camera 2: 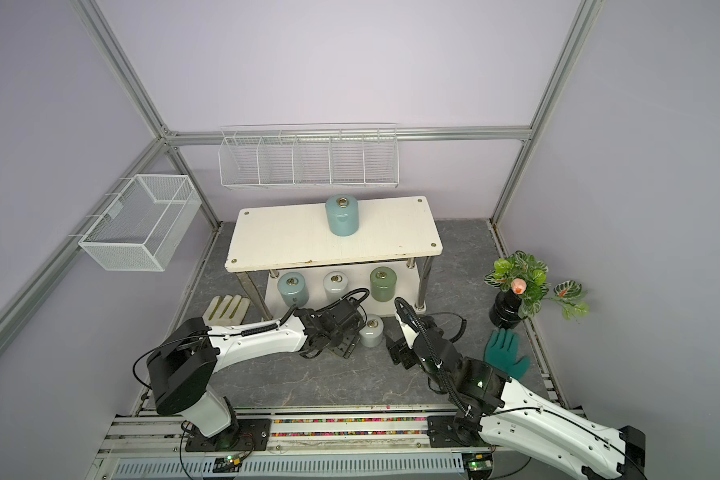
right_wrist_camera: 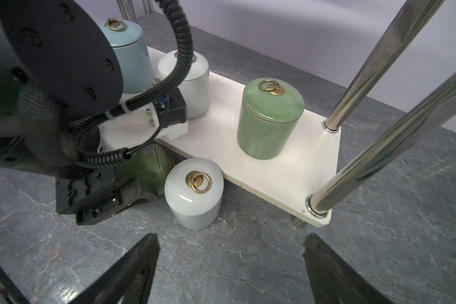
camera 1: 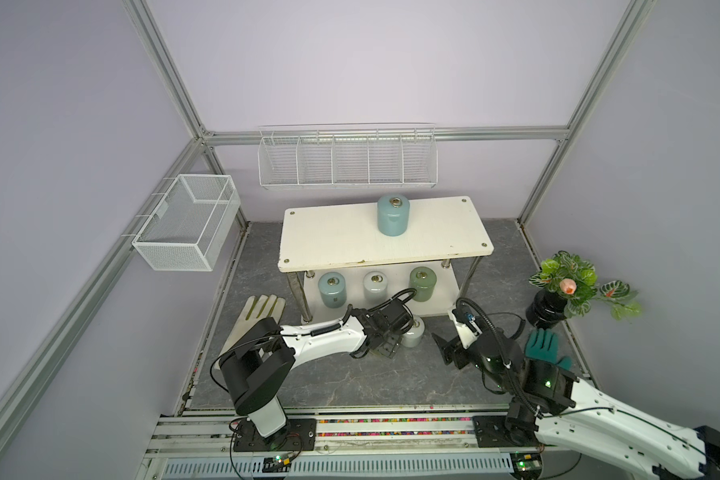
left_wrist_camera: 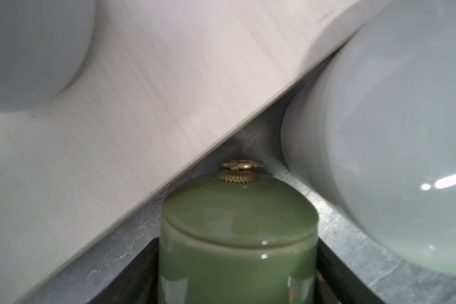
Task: Remove the tea canisters from the shelf
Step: Adjust the tea canister at the center of the board.
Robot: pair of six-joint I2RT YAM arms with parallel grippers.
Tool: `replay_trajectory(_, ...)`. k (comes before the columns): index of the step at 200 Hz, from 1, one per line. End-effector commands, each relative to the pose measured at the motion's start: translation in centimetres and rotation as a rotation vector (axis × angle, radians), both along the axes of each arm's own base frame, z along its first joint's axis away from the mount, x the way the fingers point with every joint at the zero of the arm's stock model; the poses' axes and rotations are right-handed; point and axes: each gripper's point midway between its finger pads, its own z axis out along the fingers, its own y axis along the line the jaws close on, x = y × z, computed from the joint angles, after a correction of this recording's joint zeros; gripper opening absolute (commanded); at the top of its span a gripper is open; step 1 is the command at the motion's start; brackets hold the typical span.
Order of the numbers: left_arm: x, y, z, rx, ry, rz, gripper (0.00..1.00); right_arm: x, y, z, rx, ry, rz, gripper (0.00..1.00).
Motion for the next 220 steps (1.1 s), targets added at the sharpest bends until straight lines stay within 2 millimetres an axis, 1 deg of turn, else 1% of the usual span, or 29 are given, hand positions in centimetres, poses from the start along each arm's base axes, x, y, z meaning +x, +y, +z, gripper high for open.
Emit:
replay_trajectory(1, -1.1, 1.9, -2.5, 0.029, 0.042, 0.053, 0.58, 0.4, 0.3, 0.7, 0.013, -0.01, -0.002, 0.89)
replay_trajectory(15, -0.9, 2.5, -1.9, -0.005, 0.006, 0.079, 0.58, 0.4, 0.6, 0.7, 0.009, -0.006, 0.003, 0.89)
replay_trajectory(64, 0.2, 4.4, 3.5, -0.231, -0.219, 0.162, 0.58, 0.8, 1.7, 0.8, -0.012, 0.009, 0.021, 0.89)
replay_trajectory(100, -0.3, 5.1, 7.1, -0.448, -0.356, 0.142, 0.58, 1.1, 2.8, 0.9, -0.027, 0.032, 0.035, 0.89)
replay_trajectory(103, -0.4, 5.2, 7.0, -0.453, -0.363, 0.138, 0.58, 1.1, 2.8, 1.0, -0.026, 0.033, 0.035, 0.89)
replay_trajectory(114, -0.6, 5.6, 7.8, -0.507, -0.4, 0.125, 0.58, 1.1, 3.1, 0.9, -0.035, 0.039, 0.038, 0.89)
replay_trajectory(127, -1.0, 5.8, 8.4, -0.556, -0.433, 0.102, 0.58, 1.3, 3.4, 1.0, -0.047, 0.042, 0.038, 0.89)
replay_trajectory(163, -1.9, 6.4, 8.6, -0.672, -0.51, 0.06, 0.57, 2.1, 4.1, 1.0, -0.094, 0.041, 0.026, 0.89)
replay_trajectory(169, -1.7, 6.5, 9.2, -0.695, -0.538, 0.062, 0.57, 2.2, 4.3, 1.0, -0.1, 0.041, 0.027, 0.89)
replay_trajectory(171, -1.9, 6.9, 8.2, -0.679, -0.533, 0.061, 0.57, 2.2, 4.3, 1.0, -0.101, 0.041, 0.026, 0.89)
replay_trajectory(177, -2.0, 7.2, 7.9, -0.674, -0.547, 0.055, 0.57, 2.3, 4.5, 1.0, -0.106, 0.043, 0.029, 0.89)
replay_trajectory(220, -2.2, 8.2, 8.2, -0.753, -0.667, 0.043, 0.58, 3.2, 5.9, 1.4, -0.149, 0.047, 0.036, 0.89)
